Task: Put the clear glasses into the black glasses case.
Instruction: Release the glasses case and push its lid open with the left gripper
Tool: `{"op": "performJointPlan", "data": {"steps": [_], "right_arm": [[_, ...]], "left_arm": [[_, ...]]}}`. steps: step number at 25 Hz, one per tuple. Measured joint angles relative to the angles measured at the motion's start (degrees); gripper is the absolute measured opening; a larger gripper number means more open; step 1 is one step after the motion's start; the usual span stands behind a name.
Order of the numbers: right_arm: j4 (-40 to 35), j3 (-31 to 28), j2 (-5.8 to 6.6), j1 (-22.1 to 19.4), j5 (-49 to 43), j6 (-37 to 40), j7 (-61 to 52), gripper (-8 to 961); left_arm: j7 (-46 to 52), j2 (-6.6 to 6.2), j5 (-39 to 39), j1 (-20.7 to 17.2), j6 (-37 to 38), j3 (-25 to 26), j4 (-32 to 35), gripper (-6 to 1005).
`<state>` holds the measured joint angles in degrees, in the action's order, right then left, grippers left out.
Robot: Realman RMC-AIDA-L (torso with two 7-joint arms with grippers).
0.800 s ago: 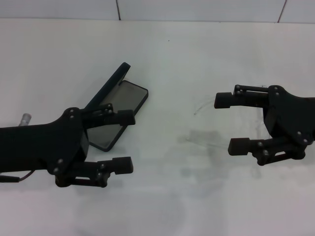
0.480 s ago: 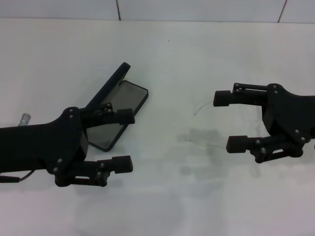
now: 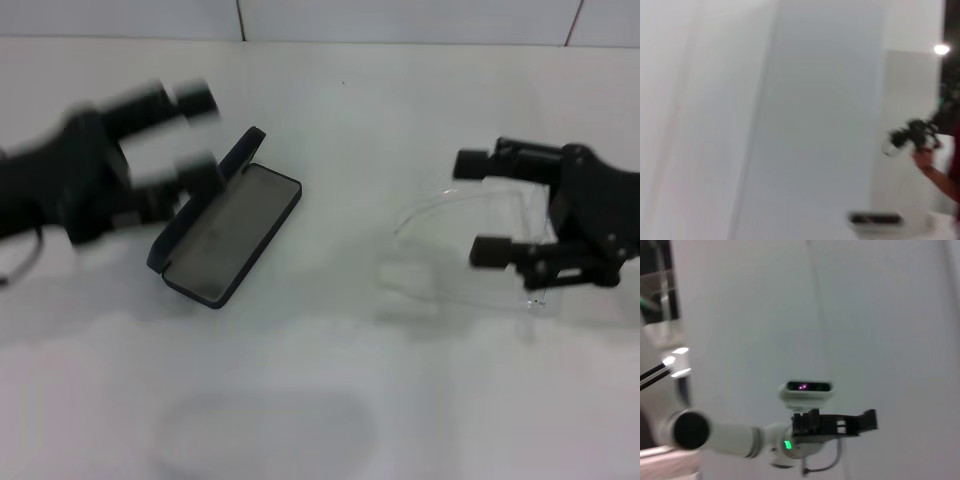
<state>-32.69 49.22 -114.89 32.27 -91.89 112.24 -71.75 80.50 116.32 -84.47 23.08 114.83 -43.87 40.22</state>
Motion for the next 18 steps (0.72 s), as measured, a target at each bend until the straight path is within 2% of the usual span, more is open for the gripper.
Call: {"op": "performJointPlan", "data": {"steps": [2, 5, 6, 7, 8, 11, 13, 16, 18], "right_arm": [[0.15, -3.59, 0.01, -1.16, 0.08, 0.27, 0.14, 857], [0.28, -9.56, -0.3, -3.37, 0.43, 0.54, 0.18, 857], [0.44, -11.35, -0.36, -4.2, 0.75, 0.7, 0.25, 857], [1.2, -14.59, -0.37, -6.27, 2.54, 0.96, 0.89, 857], [1.2, -14.59, -0.37, -6.27, 2.54, 0.96, 0.89, 857], [2.42, -17.69, -0.06, -9.46, 5.7, 1.27, 2.0, 857], [3.6, -18.82, 0.25, -11.1, 6.97, 1.37, 2.59, 857], [4.73, -19.86, 0.59, -12.44, 7.58, 1.5, 3.6, 857], [5.12, -20.27, 0.82, -13.4, 7.9, 1.66, 3.95, 857]], "left_arm": [[5.81, 0.68, 0.24, 0.71, -2.17, 2.93, 5.09, 810], [13.96, 1.25, -1.15, 1.65, -6.93, 3.18, 12.52, 805], [17.0, 1.41, -2.77, 2.15, -9.04, 2.87, 15.4, 803], [24.01, 1.67, -7.49, 3.72, -13.79, 2.14, 19.99, 802], [24.01, 1.67, -7.49, 3.72, -13.79, 2.14, 19.99, 800], [33.54, 2.33, -13.67, 6.04, -18.18, 1.27, 24.83, 795], [39.25, 3.32, -17.41, 6.72, -20.75, -0.38, 29.08, 792], [44.53, 3.34, -23.02, 6.01, -27.51, -5.81, 33.77, 778], [49.55, 3.23, -30.12, 6.48, -31.33, -9.8, 37.33, 766]]}}
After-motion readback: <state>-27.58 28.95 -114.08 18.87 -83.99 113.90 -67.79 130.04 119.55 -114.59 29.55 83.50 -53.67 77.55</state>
